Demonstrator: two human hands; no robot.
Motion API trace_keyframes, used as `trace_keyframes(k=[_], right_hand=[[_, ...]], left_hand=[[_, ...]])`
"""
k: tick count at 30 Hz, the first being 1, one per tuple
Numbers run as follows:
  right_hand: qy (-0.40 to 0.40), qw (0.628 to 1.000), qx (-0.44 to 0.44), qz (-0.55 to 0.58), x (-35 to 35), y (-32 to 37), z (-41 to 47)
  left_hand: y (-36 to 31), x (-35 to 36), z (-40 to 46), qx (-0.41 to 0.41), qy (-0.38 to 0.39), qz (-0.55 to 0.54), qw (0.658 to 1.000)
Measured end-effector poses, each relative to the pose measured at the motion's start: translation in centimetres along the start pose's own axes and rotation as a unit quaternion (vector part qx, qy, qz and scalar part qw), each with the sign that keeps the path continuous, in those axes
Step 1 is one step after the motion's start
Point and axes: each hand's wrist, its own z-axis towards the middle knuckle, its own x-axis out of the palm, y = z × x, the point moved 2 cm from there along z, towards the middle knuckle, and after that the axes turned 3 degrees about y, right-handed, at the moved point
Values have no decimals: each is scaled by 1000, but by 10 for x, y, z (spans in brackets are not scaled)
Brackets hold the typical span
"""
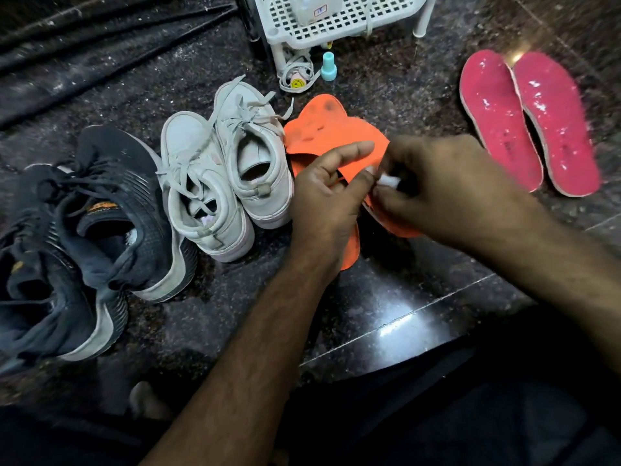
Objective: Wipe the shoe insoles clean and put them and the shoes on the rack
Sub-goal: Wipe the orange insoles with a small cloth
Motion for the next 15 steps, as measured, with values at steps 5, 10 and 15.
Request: trace_keyframes(k=[5,10,15], right_hand=[[-5,1000,29,3,-14,-14,5],[-5,1000,24,10,-13,-5,0],[19,1000,14,16,-3,0,-2]], left_hand=[[-1,0,-1,-15,19,-39,999],[-1,3,-3,-31,19,-39,999],[-7,3,-7,-49,27,-68,996]])
